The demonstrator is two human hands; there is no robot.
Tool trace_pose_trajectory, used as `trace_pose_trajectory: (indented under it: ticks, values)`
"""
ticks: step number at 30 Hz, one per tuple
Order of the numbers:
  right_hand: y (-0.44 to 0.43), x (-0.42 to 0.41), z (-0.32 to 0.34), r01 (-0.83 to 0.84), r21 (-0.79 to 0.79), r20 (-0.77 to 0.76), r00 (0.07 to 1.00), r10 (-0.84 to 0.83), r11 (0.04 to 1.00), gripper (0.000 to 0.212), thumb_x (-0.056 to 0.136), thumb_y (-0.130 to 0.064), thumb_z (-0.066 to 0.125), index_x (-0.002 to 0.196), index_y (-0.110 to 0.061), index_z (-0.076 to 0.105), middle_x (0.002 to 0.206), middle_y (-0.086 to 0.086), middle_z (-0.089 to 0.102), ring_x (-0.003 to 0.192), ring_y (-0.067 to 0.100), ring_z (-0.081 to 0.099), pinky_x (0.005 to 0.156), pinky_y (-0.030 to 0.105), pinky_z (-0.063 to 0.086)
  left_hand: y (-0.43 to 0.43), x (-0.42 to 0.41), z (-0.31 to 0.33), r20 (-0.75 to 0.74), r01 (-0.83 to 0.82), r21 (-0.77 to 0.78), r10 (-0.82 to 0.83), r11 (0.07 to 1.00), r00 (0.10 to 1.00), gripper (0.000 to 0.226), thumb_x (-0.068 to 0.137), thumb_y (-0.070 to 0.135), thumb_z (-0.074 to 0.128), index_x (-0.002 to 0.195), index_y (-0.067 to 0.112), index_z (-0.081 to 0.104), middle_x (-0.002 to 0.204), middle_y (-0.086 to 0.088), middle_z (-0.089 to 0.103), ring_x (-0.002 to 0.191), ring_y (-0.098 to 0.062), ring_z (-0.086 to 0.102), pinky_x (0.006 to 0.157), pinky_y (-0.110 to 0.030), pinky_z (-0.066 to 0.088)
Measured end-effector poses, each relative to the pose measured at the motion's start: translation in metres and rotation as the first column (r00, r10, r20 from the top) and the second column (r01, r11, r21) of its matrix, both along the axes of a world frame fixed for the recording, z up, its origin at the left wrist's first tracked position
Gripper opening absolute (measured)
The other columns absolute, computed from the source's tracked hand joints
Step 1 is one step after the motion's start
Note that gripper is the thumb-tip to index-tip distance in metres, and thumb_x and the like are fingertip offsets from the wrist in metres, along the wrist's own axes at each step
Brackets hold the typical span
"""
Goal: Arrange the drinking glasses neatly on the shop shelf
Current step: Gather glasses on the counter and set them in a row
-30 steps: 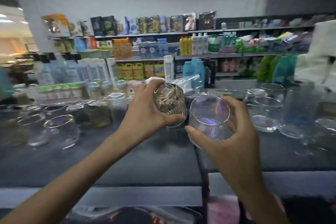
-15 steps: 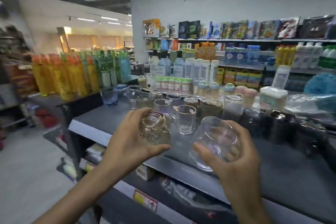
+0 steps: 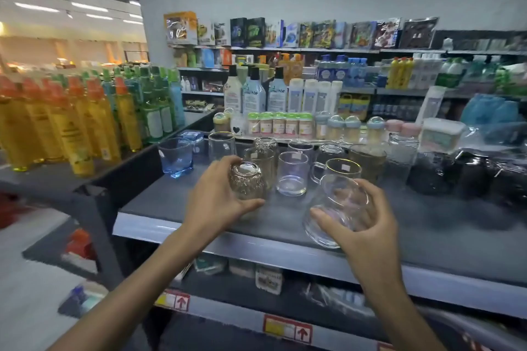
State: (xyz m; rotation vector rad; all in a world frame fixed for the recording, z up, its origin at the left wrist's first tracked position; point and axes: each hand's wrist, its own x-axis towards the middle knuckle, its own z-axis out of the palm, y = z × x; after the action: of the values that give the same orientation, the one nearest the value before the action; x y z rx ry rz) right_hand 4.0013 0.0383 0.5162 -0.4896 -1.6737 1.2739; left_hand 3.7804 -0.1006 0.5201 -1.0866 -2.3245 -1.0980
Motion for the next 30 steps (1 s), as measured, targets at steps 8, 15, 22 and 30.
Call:
trace_pose_trajectory:
  ticks: [8, 15, 22, 30]
  values:
    - [0.007, -0.006, -0.006, 0.076, 0.034, 0.024, 0.997, -0.077, 0.996, 0.072, 0.065, -0.025, 0.097, 0.124, -0.036, 0.058, 0.118, -0.012, 0.069, 0.106, 0.004, 0.068, 0.09, 0.024, 0.057, 0.022, -0.007, -0.012, -0.015, -0.003, -0.076, 0.002, 0.997, 1.0, 0.09, 0.059, 0.058, 0.093, 0.135, 0.032, 0.051, 0.132, 0.003, 0.061, 0.125, -0.022, 0.055, 0.097, -0.039, 0.052]
    - [0.013, -0.004, -0.011, 0.07, 0.032, 0.044, 0.996, -0.072, 0.997, 0.072, 0.065, -0.025, 0.098, 0.123, -0.036, 0.058, 0.115, -0.011, 0.069, 0.103, 0.001, 0.068, 0.084, 0.019, 0.056, 0.023, -0.014, -0.018, 0.073, -0.016, -0.067, 0.021, 0.998, 0.997, 0.095, 0.06, 0.055, 0.093, 0.139, 0.026, 0.05, 0.133, -0.004, 0.06, 0.125, -0.027, 0.055, 0.102, -0.042, 0.049]
    - [0.014, -0.013, -0.016, 0.038, 0.067, 0.112, 0.993, -0.045, 0.997, 0.074, 0.064, -0.034, 0.098, 0.126, -0.039, 0.057, 0.119, -0.015, 0.065, 0.109, 0.003, 0.064, 0.087, 0.019, 0.053, 0.012, -0.003, -0.014, 0.034, -0.066, -0.066, 0.069, 0.996, 0.997, 0.093, 0.067, 0.064, 0.085, 0.144, 0.027, 0.047, 0.135, -0.005, 0.059, 0.126, -0.028, 0.055, 0.102, -0.046, 0.05]
    - [0.014, -0.061, -0.013, 0.064, 0.104, 0.16, 0.984, -0.08, 0.993, 0.075, 0.06, -0.039, 0.097, 0.124, -0.036, 0.059, 0.111, -0.013, 0.065, 0.104, 0.001, 0.06, 0.089, 0.025, 0.052, 0.006, 0.062, 0.012, -0.141, 0.212, 0.04, -0.204, 0.977, 0.969, 0.044, 0.095, 0.054, 0.057, 0.133, 0.033, 0.06, 0.127, 0.011, 0.057, 0.114, -0.01, 0.059, 0.093, -0.032, 0.052]
